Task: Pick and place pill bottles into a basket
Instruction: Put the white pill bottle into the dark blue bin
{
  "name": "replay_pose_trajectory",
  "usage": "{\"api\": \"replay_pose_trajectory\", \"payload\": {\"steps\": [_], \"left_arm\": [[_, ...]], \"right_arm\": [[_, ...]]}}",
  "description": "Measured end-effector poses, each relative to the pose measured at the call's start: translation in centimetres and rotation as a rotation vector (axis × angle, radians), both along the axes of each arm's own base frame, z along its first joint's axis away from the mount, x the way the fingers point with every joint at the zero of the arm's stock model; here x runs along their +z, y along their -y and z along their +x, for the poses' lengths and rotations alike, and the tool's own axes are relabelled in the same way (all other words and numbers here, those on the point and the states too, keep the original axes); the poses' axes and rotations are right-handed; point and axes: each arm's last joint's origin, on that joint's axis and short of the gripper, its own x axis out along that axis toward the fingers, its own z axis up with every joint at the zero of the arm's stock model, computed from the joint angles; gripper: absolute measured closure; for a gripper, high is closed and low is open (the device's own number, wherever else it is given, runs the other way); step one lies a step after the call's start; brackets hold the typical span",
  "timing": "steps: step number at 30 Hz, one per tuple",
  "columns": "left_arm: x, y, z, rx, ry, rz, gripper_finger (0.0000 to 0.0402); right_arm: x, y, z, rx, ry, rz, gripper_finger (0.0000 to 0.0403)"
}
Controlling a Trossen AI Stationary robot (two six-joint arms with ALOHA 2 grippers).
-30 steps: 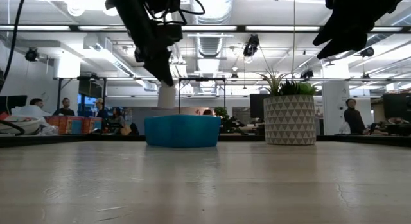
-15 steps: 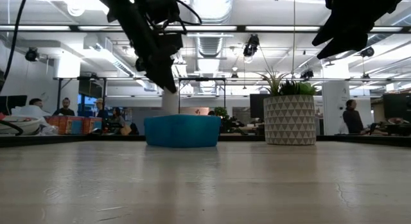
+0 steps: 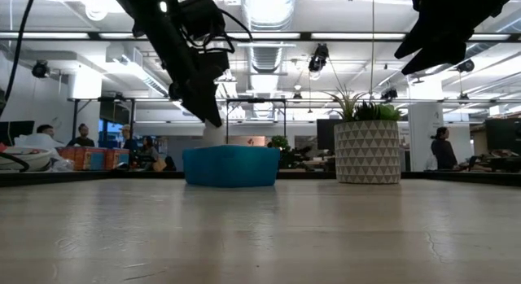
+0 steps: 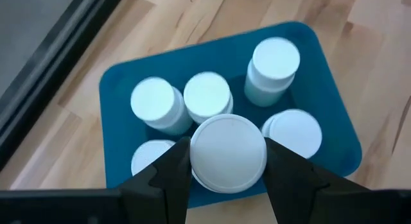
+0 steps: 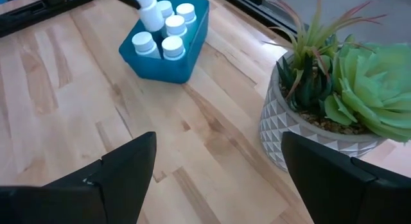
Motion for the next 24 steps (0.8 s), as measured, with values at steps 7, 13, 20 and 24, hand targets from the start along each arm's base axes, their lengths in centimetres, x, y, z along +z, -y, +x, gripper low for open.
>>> {"api": "replay_pose_trajectory", "payload": {"steps": [7, 13, 20, 24], "left_arm": [[-0.4, -0.2, -0.2, 0.008, 0.001, 0.002, 0.0252], [-1.2, -0.8, 0.1, 0.016, -0.022, -0.004, 0.0252], [-2.9, -1.0, 1.0, -0.001, -0.056, -0.049, 0.0252], [-2.9, -1.0, 1.0, 0.003, -0.050, -0.042, 0.0252]], "right_arm": [[0.0, 0.0, 0.0, -0.001, 0.000, -0.002, 0.0078], [0.0, 0.0, 0.0, -0.002, 0.000, -0.002, 0.0078], [0.0, 0.0, 0.0, -0.008, 0.003, 0.001, 0.0078], [0.0, 0.0, 0.0, -0.008, 0.003, 0.001, 0.0078]]}}
